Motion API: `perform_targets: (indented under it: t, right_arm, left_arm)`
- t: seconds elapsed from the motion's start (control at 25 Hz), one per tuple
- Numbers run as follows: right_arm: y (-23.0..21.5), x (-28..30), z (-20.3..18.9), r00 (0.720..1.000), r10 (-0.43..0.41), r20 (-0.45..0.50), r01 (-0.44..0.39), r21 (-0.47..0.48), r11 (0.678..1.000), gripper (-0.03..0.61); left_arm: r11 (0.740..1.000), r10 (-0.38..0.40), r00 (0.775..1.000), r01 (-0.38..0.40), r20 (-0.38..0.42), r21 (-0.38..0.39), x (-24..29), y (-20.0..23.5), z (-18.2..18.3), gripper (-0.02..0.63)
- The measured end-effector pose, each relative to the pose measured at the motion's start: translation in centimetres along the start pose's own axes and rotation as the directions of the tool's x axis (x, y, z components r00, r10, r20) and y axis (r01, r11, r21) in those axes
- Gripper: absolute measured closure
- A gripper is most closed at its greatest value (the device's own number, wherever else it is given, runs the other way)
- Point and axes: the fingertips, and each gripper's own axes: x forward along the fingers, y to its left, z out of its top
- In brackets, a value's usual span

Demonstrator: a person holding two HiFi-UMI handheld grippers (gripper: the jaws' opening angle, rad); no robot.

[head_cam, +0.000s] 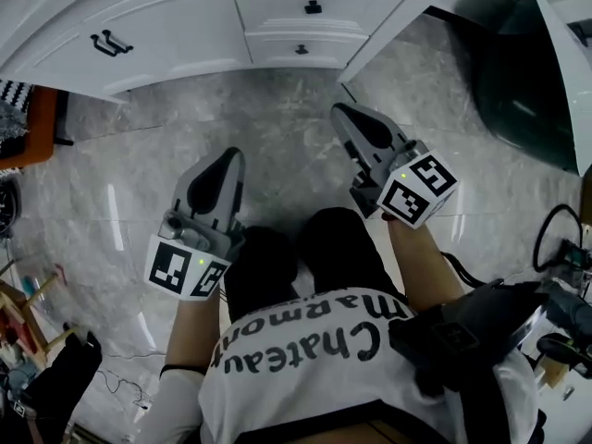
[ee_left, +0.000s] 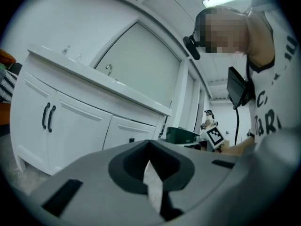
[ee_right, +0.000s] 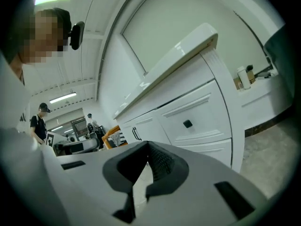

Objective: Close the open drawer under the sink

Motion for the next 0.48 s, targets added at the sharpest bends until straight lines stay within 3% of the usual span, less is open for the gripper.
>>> perform_targets:
  t: [0.36, 0.48]
  right_arm:
    - [8.1, -6.7, 11.6, 0.998, -0.015, -0.065, 0.014, -0.014, 1.0, 0.568]
    - [10.1, -8.9, 16.2, 0.998, -0.014, -0.06, 0.013, -0.014, 1.0, 0.568]
  left_arm:
    - [0.997, 0.009, 0.999, -0.011, -0.037, -0.074, -2.0, -6.1, 12.7, 0.606]
    - [0.998, 0.004, 0.999, -0.007, -0.034, -0.062, -2.1, -8.4, 17.9, 0.606]
